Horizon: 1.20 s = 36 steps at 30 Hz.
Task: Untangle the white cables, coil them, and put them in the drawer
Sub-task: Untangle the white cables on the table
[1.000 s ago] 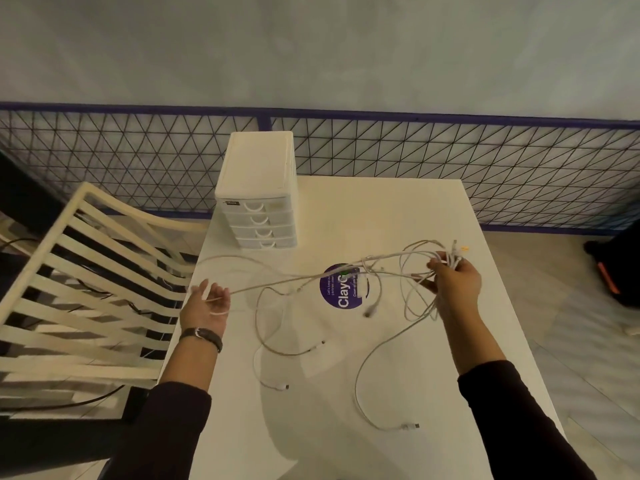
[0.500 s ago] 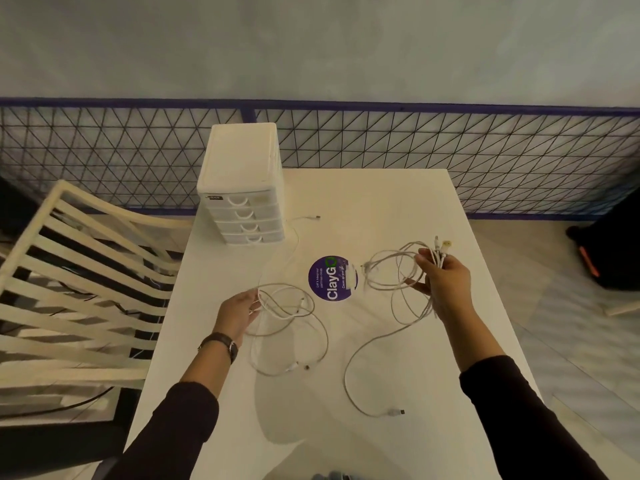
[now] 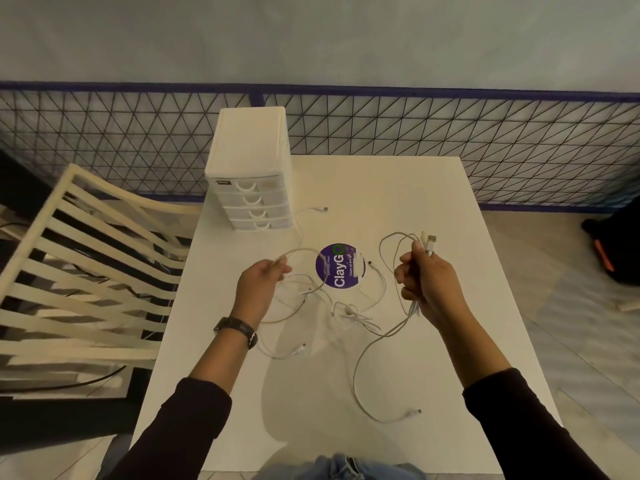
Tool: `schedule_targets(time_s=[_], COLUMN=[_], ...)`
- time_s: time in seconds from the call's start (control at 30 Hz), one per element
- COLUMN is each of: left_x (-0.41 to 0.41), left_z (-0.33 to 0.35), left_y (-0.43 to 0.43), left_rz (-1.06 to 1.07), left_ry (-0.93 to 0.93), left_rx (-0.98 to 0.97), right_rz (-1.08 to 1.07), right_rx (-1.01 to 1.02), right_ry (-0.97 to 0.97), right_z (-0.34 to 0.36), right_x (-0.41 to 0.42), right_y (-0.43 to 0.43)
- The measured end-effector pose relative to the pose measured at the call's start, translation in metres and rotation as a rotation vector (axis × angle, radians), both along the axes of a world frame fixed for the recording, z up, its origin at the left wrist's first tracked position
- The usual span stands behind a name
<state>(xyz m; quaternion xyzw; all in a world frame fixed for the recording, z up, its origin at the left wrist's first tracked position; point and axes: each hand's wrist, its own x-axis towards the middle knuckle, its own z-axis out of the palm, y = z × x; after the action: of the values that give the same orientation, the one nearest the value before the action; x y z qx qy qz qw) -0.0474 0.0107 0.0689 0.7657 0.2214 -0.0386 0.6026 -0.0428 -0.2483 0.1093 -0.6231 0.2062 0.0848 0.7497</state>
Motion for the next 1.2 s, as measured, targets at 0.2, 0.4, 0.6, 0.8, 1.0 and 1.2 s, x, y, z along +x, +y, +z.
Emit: schedule_targets(time_s=[0.2, 0.4, 0.6, 0.8, 1.0, 1.2], left_x=[-0.007, -0.051, -0.079, -0.051, -0.035, -0.018], left_z=[-0.008, -0.066, -0.133, -0.139, -0.1, 0.015], left_y=[-0.006, 0.003, 0.011, 0.017, 0.032, 0.031], left_rz=[-0.048, 0.178, -0.269, -0.239, 0.249, 0.098], left_ry=[-0.003, 0.063, 0.171, 0.199, 0.463, 0.073], left_rx=[-0.065, 0.099, 0.51, 0.52, -0.228, -0.38], right_rz=[0.23, 0.368, 0.338, 0.337, 0.205, 0.214], right_rx=[-0.016, -0.089, -0.16, -0.204, -0.182, -0.001], right_ry=[0.067, 0.162, 0.157, 0.121, 0.068, 0.091], right_z=[-0.004, -0.027, -0.047, -0.05, -0.047, -0.029], right_x=[-0.012, -0.035, -0.049, -0.052, -0.047, -0.034], right_y=[0.027, 0.041, 0.043, 0.038, 0.023, 0.023])
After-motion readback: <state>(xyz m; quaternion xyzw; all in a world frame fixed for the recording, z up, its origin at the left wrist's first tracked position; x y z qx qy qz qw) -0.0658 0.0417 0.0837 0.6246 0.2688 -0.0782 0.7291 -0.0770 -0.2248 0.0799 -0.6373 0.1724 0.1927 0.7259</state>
